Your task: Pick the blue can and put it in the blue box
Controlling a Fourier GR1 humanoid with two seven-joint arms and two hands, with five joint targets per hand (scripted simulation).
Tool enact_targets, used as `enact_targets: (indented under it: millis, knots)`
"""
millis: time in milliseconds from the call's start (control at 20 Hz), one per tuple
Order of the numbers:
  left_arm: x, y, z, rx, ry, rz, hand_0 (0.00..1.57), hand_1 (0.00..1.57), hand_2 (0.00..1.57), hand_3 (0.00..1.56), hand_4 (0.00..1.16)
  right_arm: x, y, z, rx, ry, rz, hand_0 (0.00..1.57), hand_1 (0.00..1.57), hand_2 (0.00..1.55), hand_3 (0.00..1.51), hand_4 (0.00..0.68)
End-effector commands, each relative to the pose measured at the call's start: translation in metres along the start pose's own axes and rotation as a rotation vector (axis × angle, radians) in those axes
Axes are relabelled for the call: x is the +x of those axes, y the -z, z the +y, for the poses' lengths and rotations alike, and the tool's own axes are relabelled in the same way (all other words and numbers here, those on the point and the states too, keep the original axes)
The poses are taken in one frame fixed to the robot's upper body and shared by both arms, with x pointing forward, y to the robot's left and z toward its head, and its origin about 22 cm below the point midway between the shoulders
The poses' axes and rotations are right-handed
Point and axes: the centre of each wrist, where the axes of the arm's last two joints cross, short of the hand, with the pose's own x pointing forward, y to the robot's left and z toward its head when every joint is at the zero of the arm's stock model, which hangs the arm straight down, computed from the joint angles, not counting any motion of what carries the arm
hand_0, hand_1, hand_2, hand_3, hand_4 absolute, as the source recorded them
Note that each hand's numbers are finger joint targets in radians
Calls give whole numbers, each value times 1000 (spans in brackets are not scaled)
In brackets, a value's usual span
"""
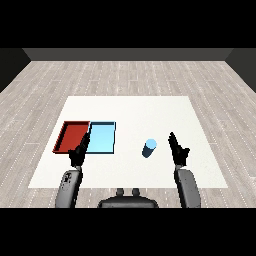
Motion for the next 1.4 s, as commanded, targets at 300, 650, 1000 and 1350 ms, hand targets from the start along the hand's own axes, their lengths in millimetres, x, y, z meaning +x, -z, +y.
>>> enact_targets:
  millis: [300, 650, 1000, 1350]
  knots:
    - [48, 10, -11, 25, -128, -391, 0, 0, 0, 0, 0, 38, 10, -5, 104, 159, -304, 0, 0, 0, 0, 0]
    - [10, -8, -8, 11, -194, -460, 0, 0, 0, 0, 0, 34, 9, -52, 149, 208, -388, 0, 0, 0, 0, 0]
    - [0, 20, 2, -7, -187, -471, 0, 0, 0, 0, 0, 21, 5, -47, 152, 212, -351, 0, 0, 0, 0, 0]
    - [-2, 3, -16, 28, -184, -452, 0, 0, 0, 0, 0, 8, 7, -37, 125, 248, -306, 0, 0, 0, 0, 0]
